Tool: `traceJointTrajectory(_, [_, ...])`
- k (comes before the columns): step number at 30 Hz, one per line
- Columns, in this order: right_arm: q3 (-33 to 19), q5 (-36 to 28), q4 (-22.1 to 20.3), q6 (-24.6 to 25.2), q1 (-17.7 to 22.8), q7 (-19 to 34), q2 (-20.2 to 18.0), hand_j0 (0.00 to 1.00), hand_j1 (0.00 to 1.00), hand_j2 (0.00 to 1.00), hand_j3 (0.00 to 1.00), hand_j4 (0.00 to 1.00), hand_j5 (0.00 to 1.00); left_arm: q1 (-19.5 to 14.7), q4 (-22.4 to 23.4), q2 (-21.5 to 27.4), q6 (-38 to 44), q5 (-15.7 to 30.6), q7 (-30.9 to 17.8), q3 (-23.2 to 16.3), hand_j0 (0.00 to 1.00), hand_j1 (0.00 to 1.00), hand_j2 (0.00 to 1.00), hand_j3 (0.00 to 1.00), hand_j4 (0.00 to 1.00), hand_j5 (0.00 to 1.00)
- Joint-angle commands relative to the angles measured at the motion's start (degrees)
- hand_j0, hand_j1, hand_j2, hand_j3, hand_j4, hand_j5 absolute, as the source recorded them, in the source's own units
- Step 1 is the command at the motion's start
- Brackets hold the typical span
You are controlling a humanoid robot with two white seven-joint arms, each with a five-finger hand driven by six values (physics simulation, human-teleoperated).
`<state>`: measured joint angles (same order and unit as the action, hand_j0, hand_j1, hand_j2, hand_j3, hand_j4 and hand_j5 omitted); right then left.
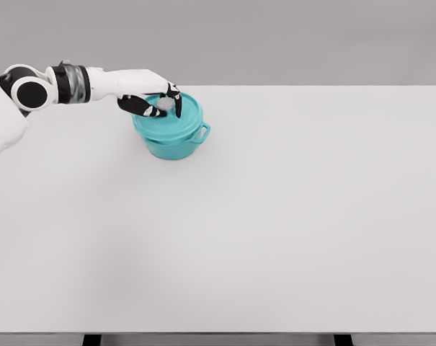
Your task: Cover the pot with left arm
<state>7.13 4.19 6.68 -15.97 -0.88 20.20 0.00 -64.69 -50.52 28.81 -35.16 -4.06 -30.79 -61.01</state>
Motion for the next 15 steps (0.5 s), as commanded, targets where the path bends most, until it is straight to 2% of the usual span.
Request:
traceJointTrajectory(1, [-0.01,0.03,0.0,-0.02,0.0,0.02,0.0,1.0,1.0,1.0,1.0,1.0,1.0,0.0,-0.02,0.02,0.16,0.37,0.03,0.27,0.47,0.47,0.47,0.47,0.47,0.47])
traceJointTrajectory(10, [-0.01,0.03,0.0,-0.02,0.0,0.02,0.0,1.0,1.0,1.0,1.0,1.0,1.0,0.0,0.77,-0.07,0.16,0.37,0.03,0.63,0.48,0.48,0.48,0.48,0.48,0.48])
traceJointTrajectory(15, [-0.01,0.03,0.0,-0.02,0.0,0.02,0.0,1.0,1.0,1.0,1.0,1.0,1.0,-0.79,2.7,-0.51,0.16,0.37,-0.06,0.71,0.48,0.48,0.48,0.48,0.48,0.48])
